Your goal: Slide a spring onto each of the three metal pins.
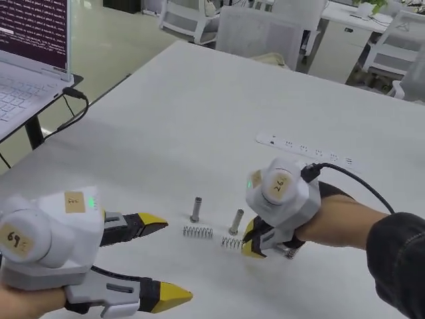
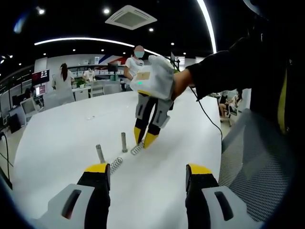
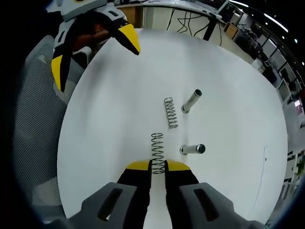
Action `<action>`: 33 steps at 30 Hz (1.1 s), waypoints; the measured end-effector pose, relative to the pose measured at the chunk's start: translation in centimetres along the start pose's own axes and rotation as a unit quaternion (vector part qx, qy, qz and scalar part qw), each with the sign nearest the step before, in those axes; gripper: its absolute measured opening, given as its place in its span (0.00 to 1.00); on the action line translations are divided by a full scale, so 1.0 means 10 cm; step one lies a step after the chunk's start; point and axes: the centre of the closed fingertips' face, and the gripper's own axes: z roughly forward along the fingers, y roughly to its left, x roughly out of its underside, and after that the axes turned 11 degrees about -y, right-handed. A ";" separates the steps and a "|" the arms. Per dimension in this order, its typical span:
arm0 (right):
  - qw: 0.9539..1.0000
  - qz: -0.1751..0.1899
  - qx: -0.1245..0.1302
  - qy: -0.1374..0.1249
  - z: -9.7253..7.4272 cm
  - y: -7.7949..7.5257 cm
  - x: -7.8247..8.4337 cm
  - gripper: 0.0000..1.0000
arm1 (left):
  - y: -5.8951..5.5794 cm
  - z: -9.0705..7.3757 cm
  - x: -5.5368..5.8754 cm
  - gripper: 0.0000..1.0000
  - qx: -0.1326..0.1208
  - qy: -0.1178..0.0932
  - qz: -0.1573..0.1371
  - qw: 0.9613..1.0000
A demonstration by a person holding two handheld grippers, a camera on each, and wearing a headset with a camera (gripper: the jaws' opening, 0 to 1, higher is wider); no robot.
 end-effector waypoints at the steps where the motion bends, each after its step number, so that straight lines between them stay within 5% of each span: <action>1: 1.000 -0.002 0.000 -0.003 -0.04 0.02 -0.03 0.08 | 0.00 0.01 -0.01 0.60 0.002 -0.001 0.002 1.000; 17: 0.999 -0.008 -0.029 -0.027 -0.47 0.37 -0.36 0.08 | -0.14 0.12 -0.22 0.54 0.035 0.000 0.030 0.999; 33: 0.999 -0.022 -0.020 -0.042 -0.91 0.67 -0.52 0.08 | -0.53 0.32 -0.48 0.41 0.101 -0.008 0.068 0.992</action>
